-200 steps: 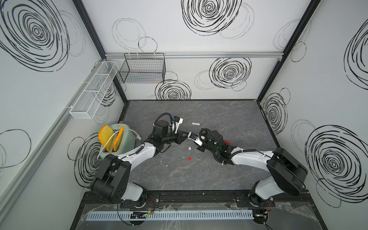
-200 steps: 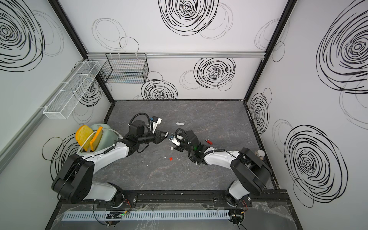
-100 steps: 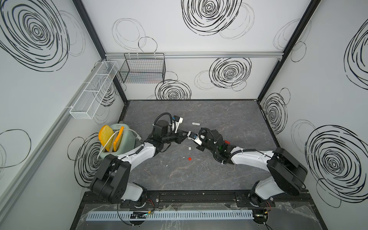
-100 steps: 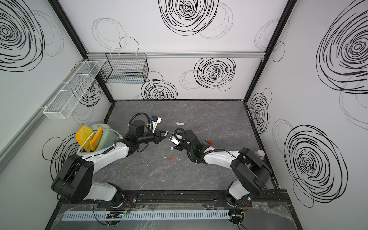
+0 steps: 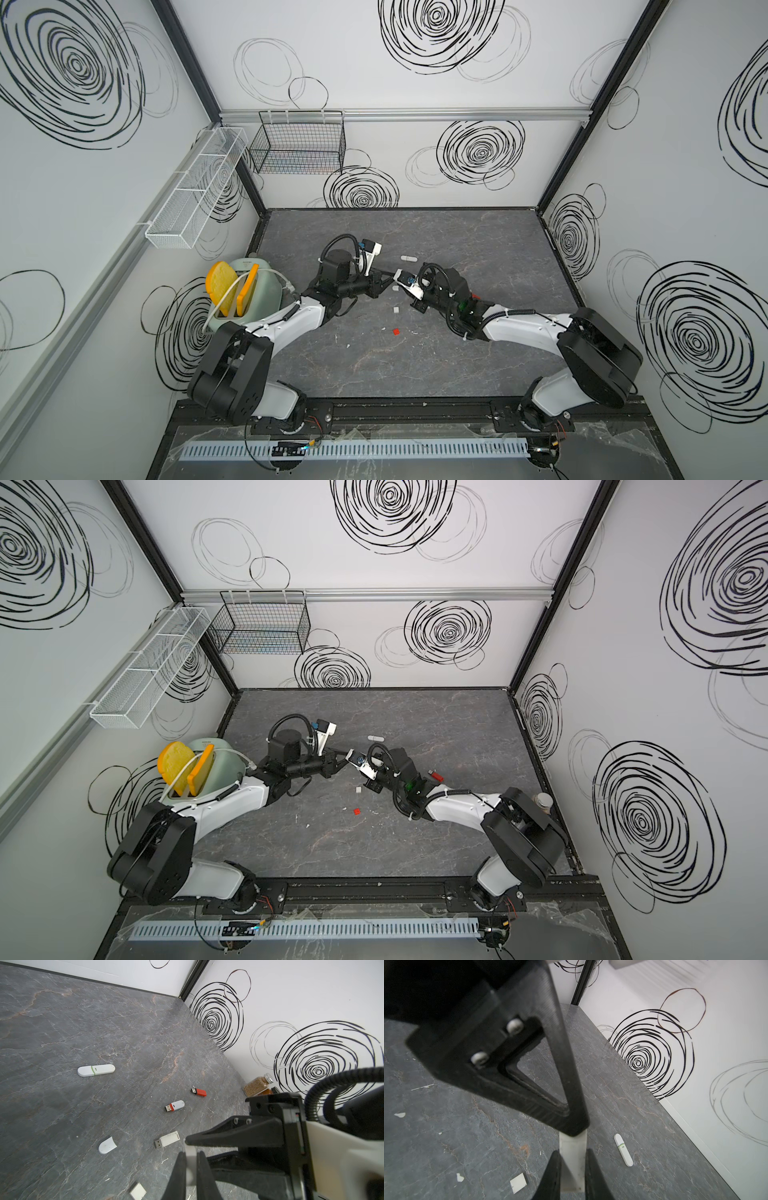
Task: Close the usb drive cover
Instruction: Close the cover of the USB drive, then place the USB drive at the center of the board.
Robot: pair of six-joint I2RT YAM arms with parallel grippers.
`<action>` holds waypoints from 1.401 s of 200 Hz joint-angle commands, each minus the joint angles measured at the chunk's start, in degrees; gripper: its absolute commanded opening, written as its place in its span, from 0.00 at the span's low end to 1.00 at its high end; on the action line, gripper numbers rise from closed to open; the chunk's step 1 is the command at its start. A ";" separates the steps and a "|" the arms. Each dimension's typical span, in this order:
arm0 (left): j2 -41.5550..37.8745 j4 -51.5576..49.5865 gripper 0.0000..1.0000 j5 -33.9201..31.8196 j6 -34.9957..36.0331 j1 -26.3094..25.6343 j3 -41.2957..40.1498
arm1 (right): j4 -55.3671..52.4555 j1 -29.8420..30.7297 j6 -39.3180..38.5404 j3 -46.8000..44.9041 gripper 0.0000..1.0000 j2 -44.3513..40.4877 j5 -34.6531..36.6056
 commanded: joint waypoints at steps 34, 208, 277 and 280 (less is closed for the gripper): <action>1.20 -2.95 0.00 4.02 -7.45 1.67 0.77 | 5.40 0.81 -0.13 -0.25 0.53 -9.03 -2.57; 18.81 17.07 0.00 -6.37 -32.10 2.98 13.01 | -34.34 -18.11 12.65 -13.86 0.99 -44.91 2.05; 24.91 18.04 0.00 -8.13 -31.32 1.44 13.71 | -27.74 -17.94 16.31 -21.70 0.99 -50.72 5.77; 25.16 17.97 0.00 -8.22 -31.17 1.39 13.80 | -27.67 -17.87 16.30 -21.90 0.99 -50.86 5.78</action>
